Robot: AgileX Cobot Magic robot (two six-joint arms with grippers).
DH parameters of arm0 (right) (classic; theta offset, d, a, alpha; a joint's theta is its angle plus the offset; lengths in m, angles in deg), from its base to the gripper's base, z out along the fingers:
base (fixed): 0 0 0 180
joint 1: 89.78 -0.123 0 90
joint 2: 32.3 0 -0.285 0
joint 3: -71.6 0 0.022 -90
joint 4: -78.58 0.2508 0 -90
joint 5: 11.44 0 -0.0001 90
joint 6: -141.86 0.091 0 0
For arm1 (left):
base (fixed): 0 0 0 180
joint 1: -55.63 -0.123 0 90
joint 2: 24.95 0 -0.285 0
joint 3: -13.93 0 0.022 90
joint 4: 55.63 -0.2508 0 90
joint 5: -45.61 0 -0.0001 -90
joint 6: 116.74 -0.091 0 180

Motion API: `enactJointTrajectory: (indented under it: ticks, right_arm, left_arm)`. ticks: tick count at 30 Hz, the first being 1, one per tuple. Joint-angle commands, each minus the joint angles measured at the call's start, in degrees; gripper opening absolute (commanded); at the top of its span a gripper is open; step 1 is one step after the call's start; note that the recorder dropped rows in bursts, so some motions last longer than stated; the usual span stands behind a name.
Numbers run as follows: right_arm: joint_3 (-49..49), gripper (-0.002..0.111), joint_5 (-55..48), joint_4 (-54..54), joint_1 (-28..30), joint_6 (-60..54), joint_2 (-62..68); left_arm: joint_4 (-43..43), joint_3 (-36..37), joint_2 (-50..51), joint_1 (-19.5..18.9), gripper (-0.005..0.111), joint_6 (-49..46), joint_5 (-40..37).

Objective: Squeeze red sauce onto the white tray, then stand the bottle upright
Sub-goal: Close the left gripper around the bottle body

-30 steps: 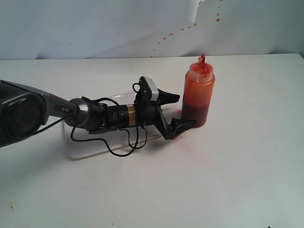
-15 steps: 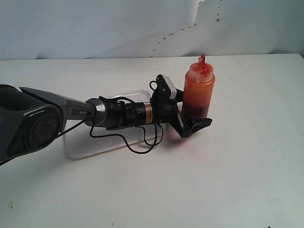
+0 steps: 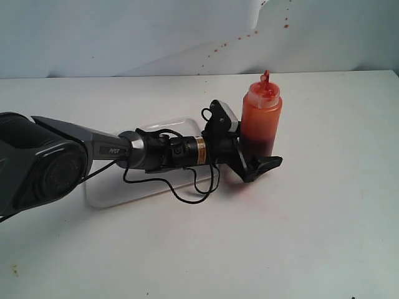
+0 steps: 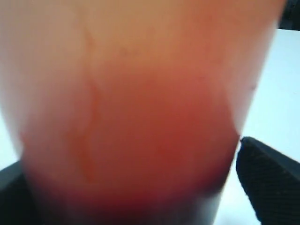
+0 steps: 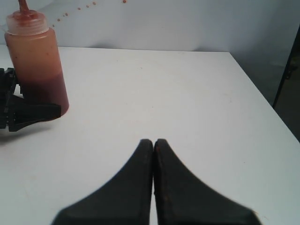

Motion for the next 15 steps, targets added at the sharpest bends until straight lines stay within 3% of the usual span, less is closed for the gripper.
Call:
enactJointTrajectory:
  ticks: [1,7,8,12,15]
  right_arm:
    - [0.2,0.000,0.1,0.0,0.4,-0.1,-0.4]
    - [0.2,0.000,0.1,0.0,0.4,-0.1,-0.4]
    - [0.2,0.000,0.1,0.0,0.4,-0.1,-0.4]
    - [0.2,0.000,0.1,0.0,0.4,-0.1,-0.4]
    - [0.2,0.000,0.1,0.0,0.4,-0.1,-0.4]
  left_arm:
    - [0.9,-0.3,0.1,0.8,0.068,-0.7,-1.1]
    - [2.1,-0.3,0.1,0.8,0.007,-2.2,-1.5]
    - [2.1,-0.3,0.1,0.8,0.001,-2.2,-0.8]
    - [2.0,-0.3,-0.7,0.3,0.000,-3.1,5.0]
    - [-1.5,-0.3,-4.0,-0.9,0.000,-2.9,5.0]
